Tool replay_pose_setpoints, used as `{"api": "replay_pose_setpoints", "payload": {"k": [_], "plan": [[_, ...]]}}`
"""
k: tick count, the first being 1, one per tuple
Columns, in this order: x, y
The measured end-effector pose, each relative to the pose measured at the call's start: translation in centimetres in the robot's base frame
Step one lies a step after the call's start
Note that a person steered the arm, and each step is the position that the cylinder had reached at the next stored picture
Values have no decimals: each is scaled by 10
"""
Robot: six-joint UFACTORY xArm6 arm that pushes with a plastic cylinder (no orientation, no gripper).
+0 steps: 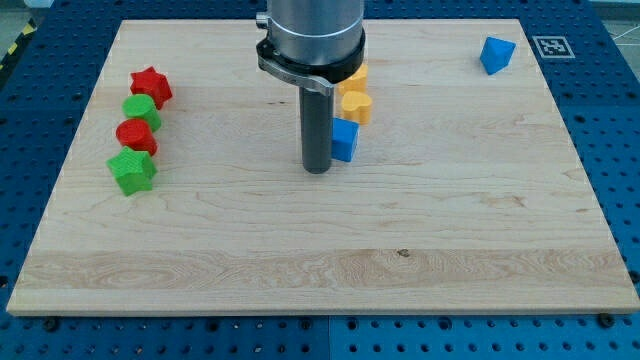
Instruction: Move the blue cube to the bottom of yellow heart
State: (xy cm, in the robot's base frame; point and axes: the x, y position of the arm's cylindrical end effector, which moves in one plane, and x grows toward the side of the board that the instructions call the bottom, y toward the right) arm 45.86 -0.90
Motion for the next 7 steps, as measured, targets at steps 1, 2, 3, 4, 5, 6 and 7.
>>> {"api": "replay_pose_setpoints", "payload": {"k": [1, 2, 3, 4, 5, 6, 7], "plan": [[-10, 5], [-10, 3], [-10, 3], [-10, 13], [-10, 12], [-10, 21], [-10, 24]]}}
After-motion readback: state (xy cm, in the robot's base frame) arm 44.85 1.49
